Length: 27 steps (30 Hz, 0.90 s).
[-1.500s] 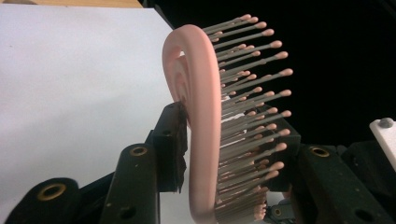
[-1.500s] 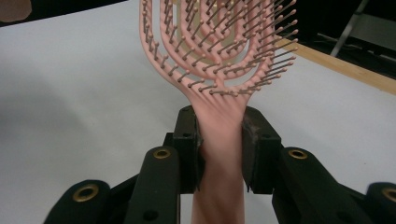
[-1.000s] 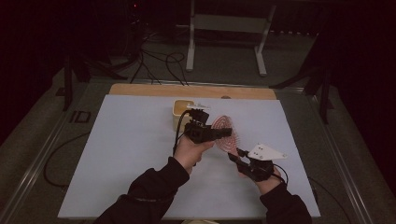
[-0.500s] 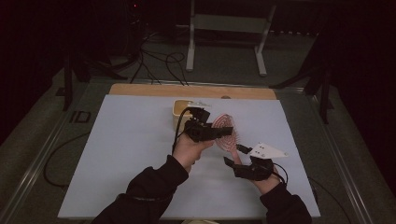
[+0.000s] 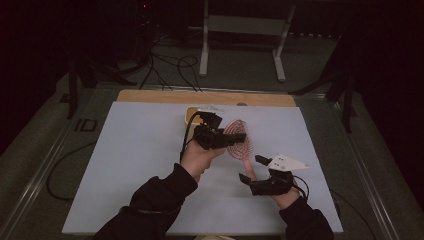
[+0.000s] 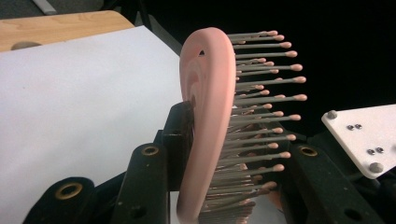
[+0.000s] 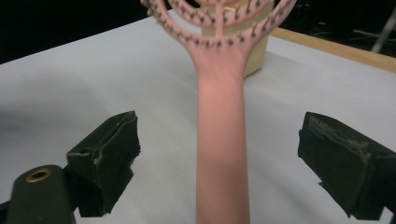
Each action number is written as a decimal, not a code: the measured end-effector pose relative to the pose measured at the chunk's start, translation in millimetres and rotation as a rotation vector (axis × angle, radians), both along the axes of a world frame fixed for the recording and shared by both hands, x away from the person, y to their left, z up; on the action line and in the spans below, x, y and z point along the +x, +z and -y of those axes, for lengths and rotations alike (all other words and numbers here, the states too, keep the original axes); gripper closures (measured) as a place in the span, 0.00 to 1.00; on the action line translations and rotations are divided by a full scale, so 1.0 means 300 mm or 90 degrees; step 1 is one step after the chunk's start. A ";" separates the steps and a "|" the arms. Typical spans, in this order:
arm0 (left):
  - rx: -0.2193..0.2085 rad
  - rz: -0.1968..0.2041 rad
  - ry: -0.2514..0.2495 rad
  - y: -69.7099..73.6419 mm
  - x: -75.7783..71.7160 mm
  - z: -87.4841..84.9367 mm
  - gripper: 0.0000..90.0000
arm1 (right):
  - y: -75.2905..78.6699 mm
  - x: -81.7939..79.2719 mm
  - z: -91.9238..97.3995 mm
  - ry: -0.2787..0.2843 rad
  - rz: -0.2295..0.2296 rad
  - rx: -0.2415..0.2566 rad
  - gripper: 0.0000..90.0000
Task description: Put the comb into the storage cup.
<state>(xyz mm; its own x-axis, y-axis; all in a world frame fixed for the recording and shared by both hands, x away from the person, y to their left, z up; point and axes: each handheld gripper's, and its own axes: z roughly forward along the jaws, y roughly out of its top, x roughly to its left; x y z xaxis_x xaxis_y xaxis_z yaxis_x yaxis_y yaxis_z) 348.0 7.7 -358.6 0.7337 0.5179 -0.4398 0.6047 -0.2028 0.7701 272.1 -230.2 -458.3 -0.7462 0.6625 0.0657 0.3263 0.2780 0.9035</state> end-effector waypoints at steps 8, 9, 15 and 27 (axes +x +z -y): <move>0.012 0.014 0.001 0.025 -0.003 -0.022 0.73 | -0.008 -0.002 -0.002 0.018 0.007 -0.020 0.11; 0.013 0.014 0.002 0.027 -0.002 -0.025 0.73 | -0.009 -0.002 -0.001 0.017 0.007 -0.020 0.11; 0.011 0.019 0.009 0.047 0.001 -0.049 0.73 | -0.009 -0.010 0.010 0.016 0.005 -0.019 0.11; 0.020 0.032 0.022 0.070 0.008 -0.115 0.73 | -0.012 -0.033 0.050 0.014 0.011 -0.007 0.11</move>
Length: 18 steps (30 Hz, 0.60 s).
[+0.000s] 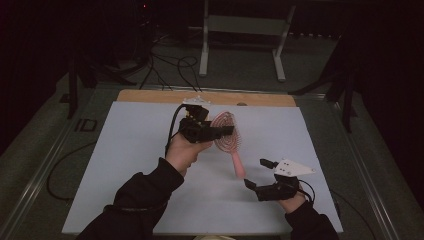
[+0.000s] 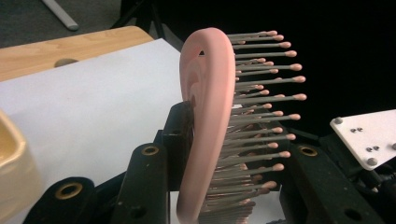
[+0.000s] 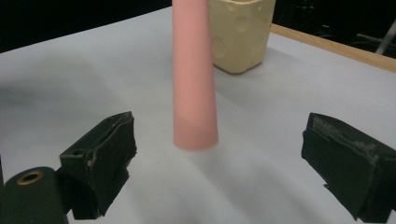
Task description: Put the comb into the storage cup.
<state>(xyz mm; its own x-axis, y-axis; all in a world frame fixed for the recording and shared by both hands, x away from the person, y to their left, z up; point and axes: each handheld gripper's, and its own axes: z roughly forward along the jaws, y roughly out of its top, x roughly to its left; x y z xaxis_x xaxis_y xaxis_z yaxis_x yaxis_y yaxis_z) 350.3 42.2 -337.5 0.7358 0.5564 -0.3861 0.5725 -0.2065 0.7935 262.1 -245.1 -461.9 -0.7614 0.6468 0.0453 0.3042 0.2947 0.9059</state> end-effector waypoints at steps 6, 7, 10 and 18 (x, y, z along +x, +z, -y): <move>0.003 0.005 0.009 0.005 0.007 -0.039 0.73 | -0.009 -0.007 0.010 0.000 0.003 0.001 0.10; 0.003 0.005 0.010 0.006 0.008 -0.045 0.73 | -0.009 -0.007 0.011 0.000 0.005 0.001 0.10; 0.004 0.009 0.016 0.012 0.009 -0.061 0.73 | -0.008 -0.007 0.012 0.001 0.008 0.002 0.10; 0.006 0.029 0.035 0.057 0.018 -0.116 0.73 | -0.008 -0.005 0.012 0.005 0.010 -0.002 0.10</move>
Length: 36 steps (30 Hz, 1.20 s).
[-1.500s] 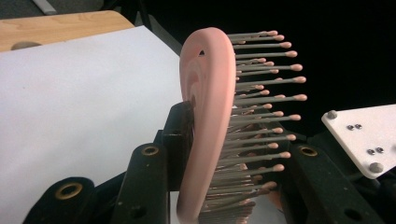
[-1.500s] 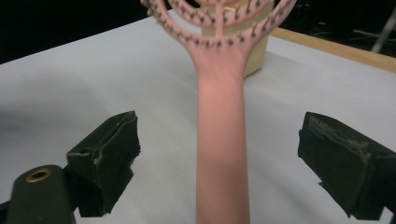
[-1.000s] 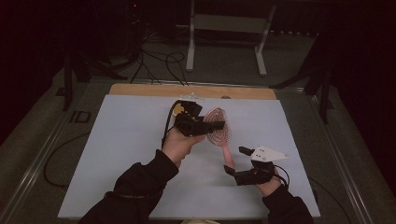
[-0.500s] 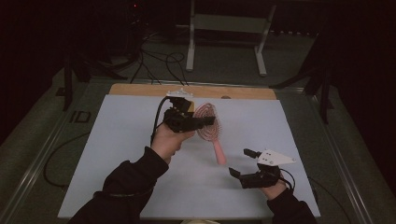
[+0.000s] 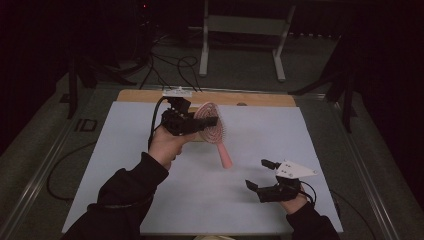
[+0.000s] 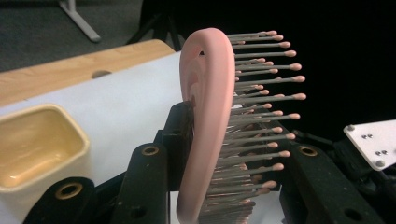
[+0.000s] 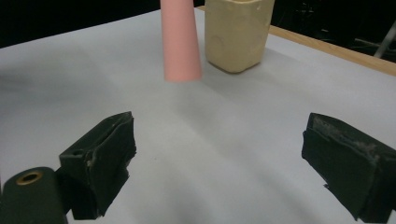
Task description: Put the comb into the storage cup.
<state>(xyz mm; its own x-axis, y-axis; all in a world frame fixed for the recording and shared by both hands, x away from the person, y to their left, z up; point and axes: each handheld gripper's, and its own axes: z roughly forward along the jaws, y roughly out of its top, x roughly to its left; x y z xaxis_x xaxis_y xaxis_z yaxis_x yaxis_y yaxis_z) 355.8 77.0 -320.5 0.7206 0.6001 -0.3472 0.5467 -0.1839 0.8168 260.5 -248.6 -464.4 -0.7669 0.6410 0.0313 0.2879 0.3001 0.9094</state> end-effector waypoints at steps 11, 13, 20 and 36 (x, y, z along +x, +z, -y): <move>0.001 0.024 0.025 0.044 0.017 -0.061 0.73 | 0.005 -0.004 -0.004 -0.003 0.005 -0.003 0.11; 0.001 0.026 0.032 0.049 0.023 -0.070 0.73 | 0.006 -0.003 -0.005 -0.005 0.005 -0.001 0.11; 0.002 0.034 0.055 0.069 0.054 -0.100 0.73 | 0.008 -0.005 -0.004 -0.005 0.005 -0.002 0.11; 0.006 0.052 0.097 0.111 0.116 -0.130 0.73 | 0.011 -0.007 -0.006 -0.006 0.006 0.002 0.11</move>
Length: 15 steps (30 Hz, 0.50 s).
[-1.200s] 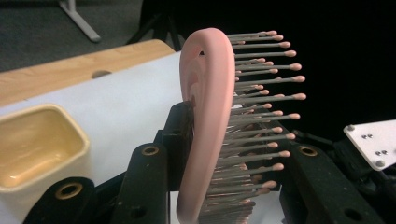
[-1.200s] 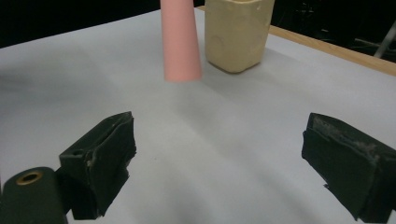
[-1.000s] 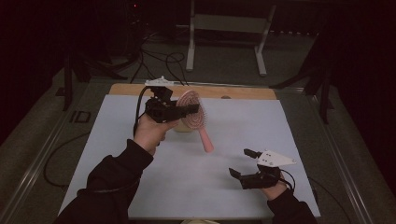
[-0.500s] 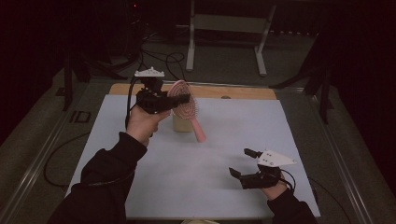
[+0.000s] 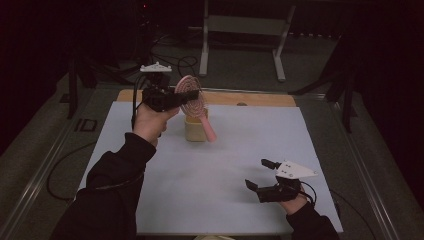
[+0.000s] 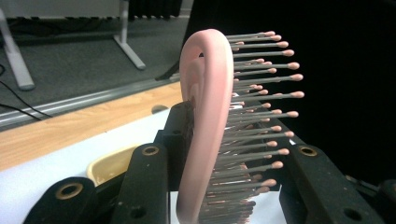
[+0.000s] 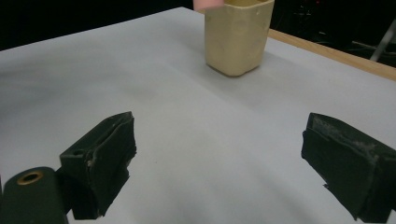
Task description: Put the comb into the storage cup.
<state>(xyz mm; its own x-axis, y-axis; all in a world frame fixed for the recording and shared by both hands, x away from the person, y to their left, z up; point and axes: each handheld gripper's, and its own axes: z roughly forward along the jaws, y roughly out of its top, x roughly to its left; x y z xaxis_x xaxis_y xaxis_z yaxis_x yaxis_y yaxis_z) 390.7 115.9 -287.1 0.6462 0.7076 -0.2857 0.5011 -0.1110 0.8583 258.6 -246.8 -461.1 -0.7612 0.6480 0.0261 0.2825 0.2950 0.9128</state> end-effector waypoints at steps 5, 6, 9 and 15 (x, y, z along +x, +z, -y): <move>0.002 0.006 0.012 0.021 0.017 -0.009 0.73 | -0.001 0.001 0.001 0.003 0.002 -0.002 0.11; 0.002 0.006 0.015 0.025 0.020 -0.012 0.73 | 0.000 0.001 0.001 0.003 0.002 -0.001 0.11; 0.003 0.010 0.023 0.036 0.030 -0.016 0.73 | 0.000 0.001 0.001 0.003 0.003 -0.002 0.11; 0.004 0.017 0.035 0.051 0.051 -0.024 0.73 | 0.000 0.001 0.002 -0.001 0.000 0.001 0.11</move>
<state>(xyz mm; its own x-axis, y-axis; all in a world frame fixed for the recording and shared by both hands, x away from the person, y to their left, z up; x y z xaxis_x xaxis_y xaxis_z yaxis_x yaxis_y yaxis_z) 405.9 123.1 -271.9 0.6134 0.7443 -0.2642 0.4840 -0.0899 0.8704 258.9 -247.3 -461.1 -0.7604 0.6488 0.0277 0.2828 0.2925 0.9135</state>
